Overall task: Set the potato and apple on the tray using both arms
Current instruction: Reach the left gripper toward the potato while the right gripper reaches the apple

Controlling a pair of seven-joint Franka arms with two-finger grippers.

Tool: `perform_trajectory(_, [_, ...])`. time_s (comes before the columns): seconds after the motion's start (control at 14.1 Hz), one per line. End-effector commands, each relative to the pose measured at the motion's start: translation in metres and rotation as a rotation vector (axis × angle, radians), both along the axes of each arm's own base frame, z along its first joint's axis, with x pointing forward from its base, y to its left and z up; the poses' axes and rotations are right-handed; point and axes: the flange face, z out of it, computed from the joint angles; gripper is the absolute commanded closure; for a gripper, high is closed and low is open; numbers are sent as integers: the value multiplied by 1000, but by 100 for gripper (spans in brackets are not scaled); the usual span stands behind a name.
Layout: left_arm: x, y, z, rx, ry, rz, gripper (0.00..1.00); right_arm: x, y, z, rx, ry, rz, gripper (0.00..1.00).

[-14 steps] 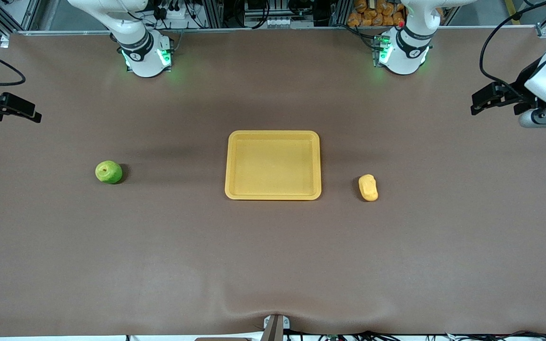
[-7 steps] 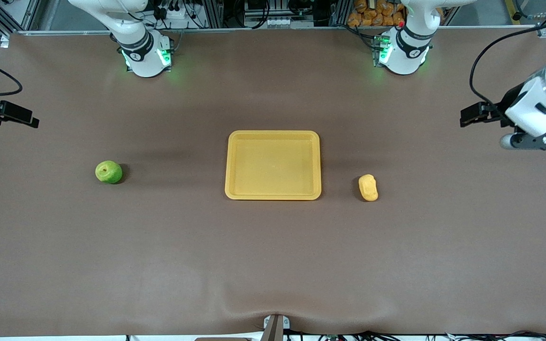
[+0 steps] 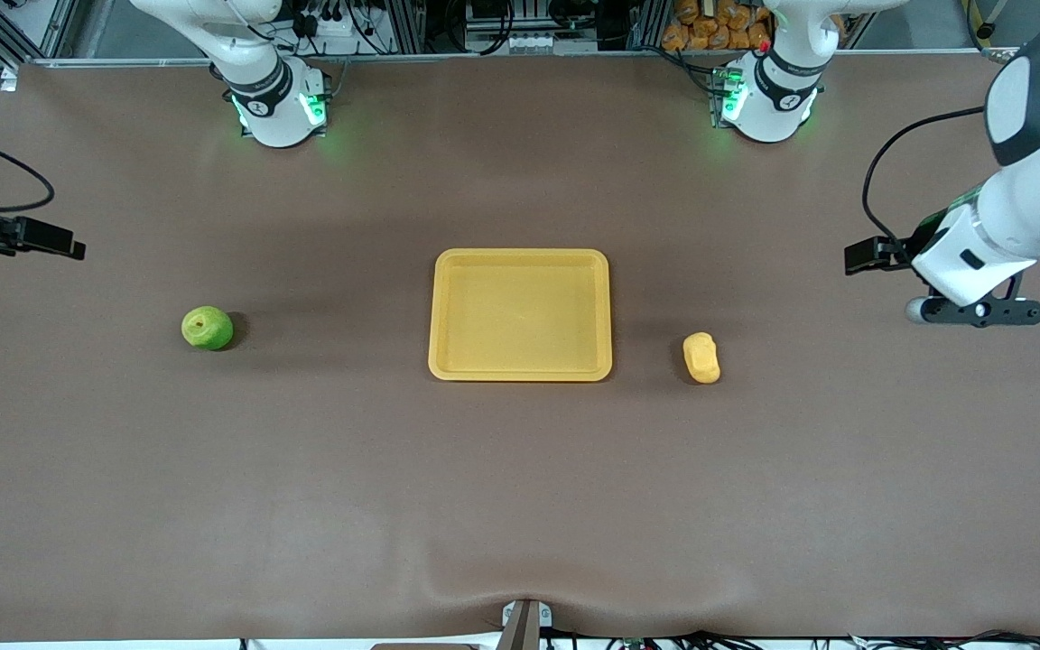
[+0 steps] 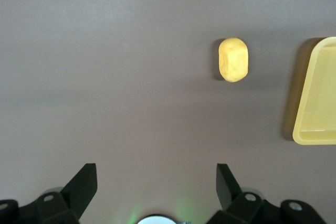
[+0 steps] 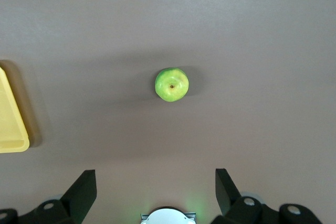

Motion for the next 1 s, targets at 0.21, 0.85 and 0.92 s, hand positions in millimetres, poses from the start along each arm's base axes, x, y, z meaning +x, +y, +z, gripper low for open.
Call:
perform_trajectory(0.21, [-6,-22,-48,-26,-40,-23,0,18,-7,-15,-1,-4,7,0])
perform_trajectory(0.85, [2,-42,-119,-53,-64,-56,0,23,-20,-83,5,44,-14,0])
perform_trajectory(0.92, [4,-46,-127,-57,-65,-62,0,22,-21,-90,5,45,-18,0])
